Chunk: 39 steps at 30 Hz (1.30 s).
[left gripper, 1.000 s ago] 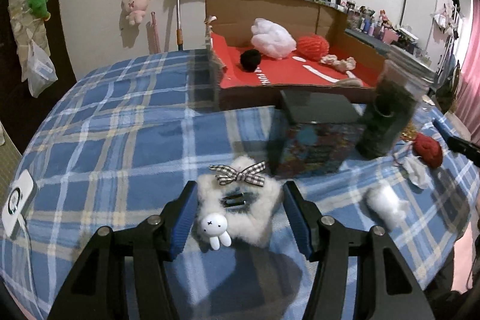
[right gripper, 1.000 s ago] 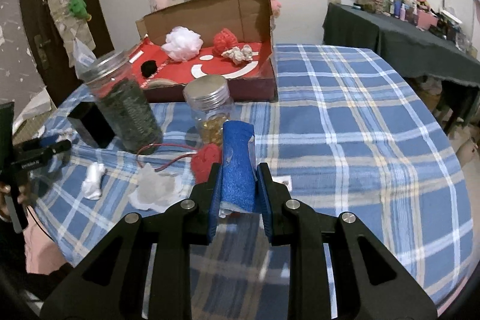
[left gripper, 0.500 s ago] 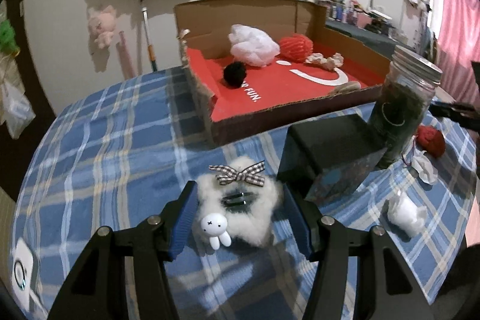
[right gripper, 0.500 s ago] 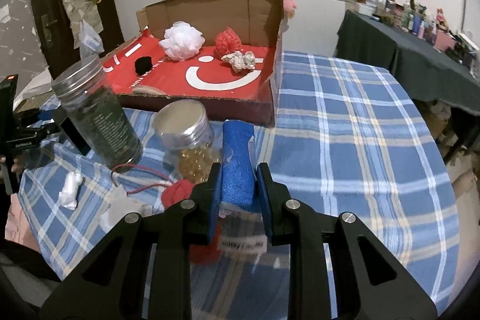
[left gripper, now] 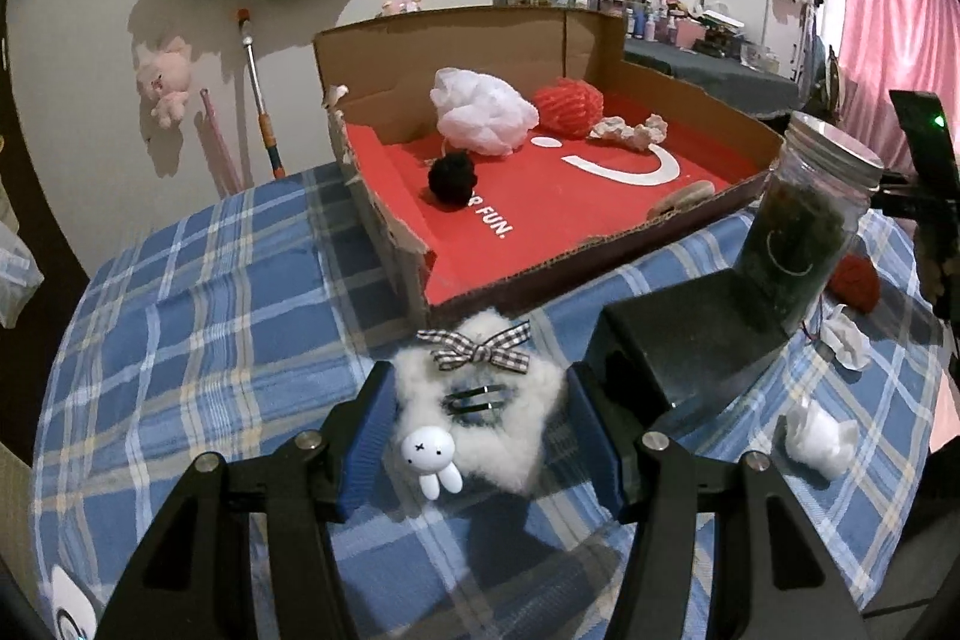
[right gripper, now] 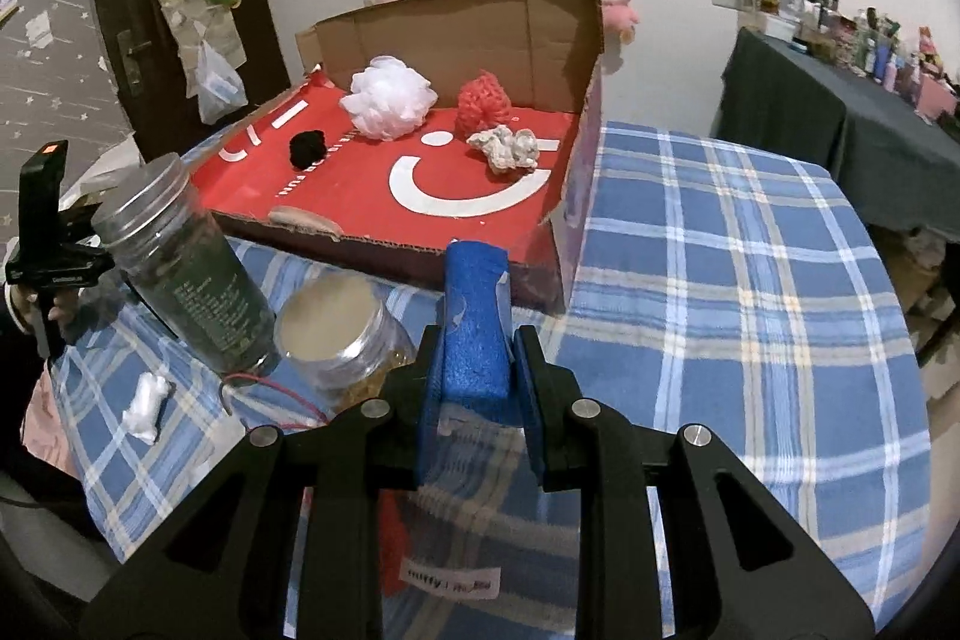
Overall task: Organize soft objects
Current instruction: 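Carry the bunny clip and blue foam tube up into the cardboard box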
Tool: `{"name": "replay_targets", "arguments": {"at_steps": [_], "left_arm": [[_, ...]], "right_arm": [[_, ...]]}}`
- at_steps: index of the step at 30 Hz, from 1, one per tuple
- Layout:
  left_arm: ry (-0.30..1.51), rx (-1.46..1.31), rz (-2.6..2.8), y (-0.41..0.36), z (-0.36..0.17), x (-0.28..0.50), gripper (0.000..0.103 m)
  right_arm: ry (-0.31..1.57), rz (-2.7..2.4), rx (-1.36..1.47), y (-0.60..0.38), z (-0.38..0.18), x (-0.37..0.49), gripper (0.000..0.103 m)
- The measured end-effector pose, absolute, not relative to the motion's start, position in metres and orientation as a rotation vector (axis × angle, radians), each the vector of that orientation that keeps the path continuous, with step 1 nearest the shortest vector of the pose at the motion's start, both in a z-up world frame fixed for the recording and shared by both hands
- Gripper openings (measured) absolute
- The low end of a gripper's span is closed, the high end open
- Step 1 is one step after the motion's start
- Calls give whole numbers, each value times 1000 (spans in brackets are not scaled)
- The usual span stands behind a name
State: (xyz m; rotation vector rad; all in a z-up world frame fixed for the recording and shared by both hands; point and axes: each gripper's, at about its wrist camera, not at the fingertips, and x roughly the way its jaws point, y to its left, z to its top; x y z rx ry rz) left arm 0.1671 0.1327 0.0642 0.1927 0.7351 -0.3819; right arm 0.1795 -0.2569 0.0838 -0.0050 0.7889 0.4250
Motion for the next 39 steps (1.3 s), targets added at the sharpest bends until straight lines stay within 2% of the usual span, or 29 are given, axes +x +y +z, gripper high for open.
{"name": "replay_targets", "arguments": {"at_steps": [21,28,39], "left_arm": [[688,256,-505,116,102,199,60],[722,220,-560,93,114,230,60],[875,215,-565,28,118,305,60]], "right_arm": [[773,572,-9,-242,105,224,22],[782,619,-58,-213,120,253,22],[945,623,-126,-149,115,331,22]]}}
